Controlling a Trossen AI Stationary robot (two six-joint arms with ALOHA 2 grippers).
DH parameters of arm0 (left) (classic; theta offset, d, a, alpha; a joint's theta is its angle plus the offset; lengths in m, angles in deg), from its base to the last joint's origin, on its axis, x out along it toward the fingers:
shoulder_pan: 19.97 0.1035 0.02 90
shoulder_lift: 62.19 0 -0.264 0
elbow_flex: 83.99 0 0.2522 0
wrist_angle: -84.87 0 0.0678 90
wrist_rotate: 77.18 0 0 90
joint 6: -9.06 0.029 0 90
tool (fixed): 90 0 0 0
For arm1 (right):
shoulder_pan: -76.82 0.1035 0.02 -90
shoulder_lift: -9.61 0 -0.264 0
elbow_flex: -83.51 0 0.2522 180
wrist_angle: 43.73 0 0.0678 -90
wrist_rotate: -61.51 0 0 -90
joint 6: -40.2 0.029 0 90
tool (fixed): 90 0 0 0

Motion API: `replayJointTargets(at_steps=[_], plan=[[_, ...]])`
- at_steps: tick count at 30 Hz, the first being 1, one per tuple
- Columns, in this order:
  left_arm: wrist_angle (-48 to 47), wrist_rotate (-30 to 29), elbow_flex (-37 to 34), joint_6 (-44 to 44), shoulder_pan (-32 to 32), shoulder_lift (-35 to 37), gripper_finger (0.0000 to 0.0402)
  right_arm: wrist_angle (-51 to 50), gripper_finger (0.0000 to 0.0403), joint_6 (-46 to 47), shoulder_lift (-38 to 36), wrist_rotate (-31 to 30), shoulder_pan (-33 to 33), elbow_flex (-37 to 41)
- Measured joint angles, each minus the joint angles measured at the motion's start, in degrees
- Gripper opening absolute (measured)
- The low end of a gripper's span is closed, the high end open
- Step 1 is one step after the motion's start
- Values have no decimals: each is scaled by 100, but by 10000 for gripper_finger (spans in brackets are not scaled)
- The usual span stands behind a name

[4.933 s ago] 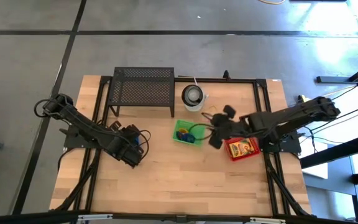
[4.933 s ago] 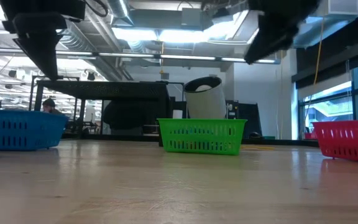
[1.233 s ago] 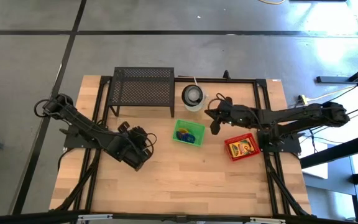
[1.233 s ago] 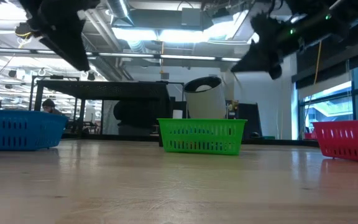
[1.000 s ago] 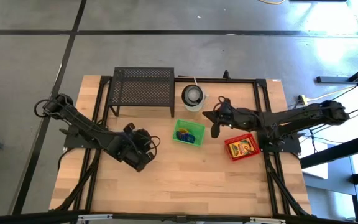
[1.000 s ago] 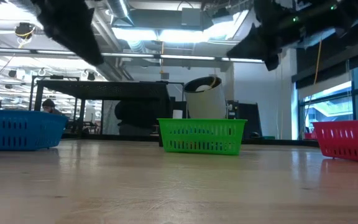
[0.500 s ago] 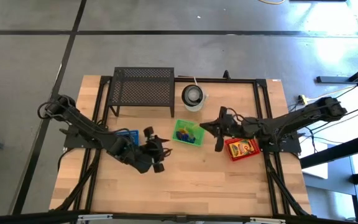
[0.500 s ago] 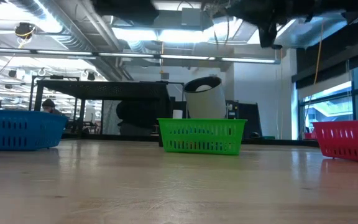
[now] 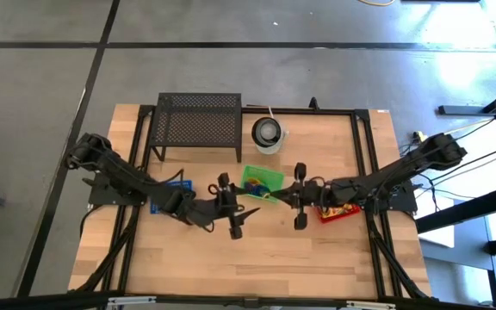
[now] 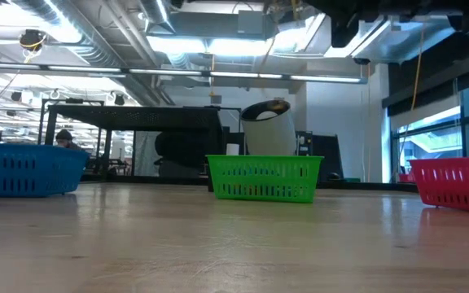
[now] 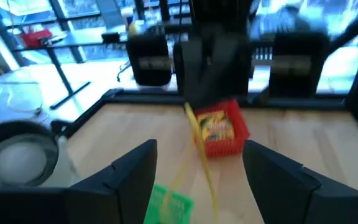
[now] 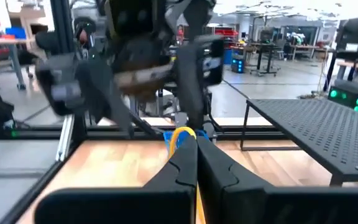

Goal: Pick & Place Office Desk Supplies
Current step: Put the yellow rubber band into the blue bin

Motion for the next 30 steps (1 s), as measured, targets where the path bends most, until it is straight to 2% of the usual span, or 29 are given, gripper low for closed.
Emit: replayJointTargets(at_steps=[7,19,30], plan=[[286,671,0,-21,179,2,233,64,0,-363,39,17,9,-20],[266,1257,0,-70,301,2,233,63,0,-462,39,17,9,-20],[341,1242,0,-42,422,-156,233,61,0,-591,39,17,9,-20]])
